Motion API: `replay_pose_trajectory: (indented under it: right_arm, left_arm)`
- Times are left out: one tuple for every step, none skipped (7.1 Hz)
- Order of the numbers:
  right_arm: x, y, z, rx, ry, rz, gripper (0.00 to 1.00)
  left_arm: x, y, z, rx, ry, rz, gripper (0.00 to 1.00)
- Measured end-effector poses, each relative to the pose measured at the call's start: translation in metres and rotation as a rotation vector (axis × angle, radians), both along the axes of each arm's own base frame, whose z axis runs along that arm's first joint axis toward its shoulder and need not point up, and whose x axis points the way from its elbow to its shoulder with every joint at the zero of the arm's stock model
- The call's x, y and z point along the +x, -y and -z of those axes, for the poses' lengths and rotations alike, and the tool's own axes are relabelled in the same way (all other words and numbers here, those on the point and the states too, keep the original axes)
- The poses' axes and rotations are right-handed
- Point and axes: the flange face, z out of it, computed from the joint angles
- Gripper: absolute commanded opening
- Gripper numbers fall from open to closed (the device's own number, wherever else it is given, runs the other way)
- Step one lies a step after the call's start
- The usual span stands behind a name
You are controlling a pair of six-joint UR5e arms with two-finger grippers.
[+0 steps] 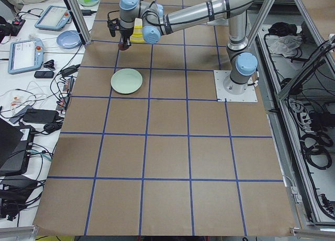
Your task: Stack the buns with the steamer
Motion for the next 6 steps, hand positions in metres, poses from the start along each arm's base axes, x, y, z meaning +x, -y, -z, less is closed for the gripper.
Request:
replay_pose_trajectory:
  right_arm:
    - [0.0000, 0.0002, 0.0028, 0.005, 0.000, 0.001, 0.00]
    - [0.0000, 0.0001, 0.0054, 0.010, 0.000, 0.001, 0.00]
    - [0.0000, -0.0003, 0.0068, 0.015, 0.000, 0.001, 0.00]
    - [0.0000, -0.0008, 0.0078, 0.019, 0.000, 0.002, 0.08]
    - [0.0001, -0.0012, 0.0084, 0.021, 0.000, 0.001, 0.28]
    - [0.0005, -0.0015, 0.0083, 0.021, 0.000, 0.001, 0.53]
  left_arm:
    - [0.0000, 0.0001, 0.0003, 0.000, 0.000, 0.000, 0.00]
    - [0.0000, 0.0001, 0.0006, 0.001, 0.000, 0.000, 0.00]
    - [0.0000, 0.0002, 0.0016, 0.002, 0.000, 0.000, 0.00]
    - [-0.0004, 0.0003, 0.0022, 0.003, -0.001, 0.000, 0.00]
    - [-0.0013, 0.0001, 0.0018, 0.003, -0.009, 0.002, 0.00]
    - [-0.0024, 0.0001, 0.0012, 0.001, -0.021, 0.004, 0.00]
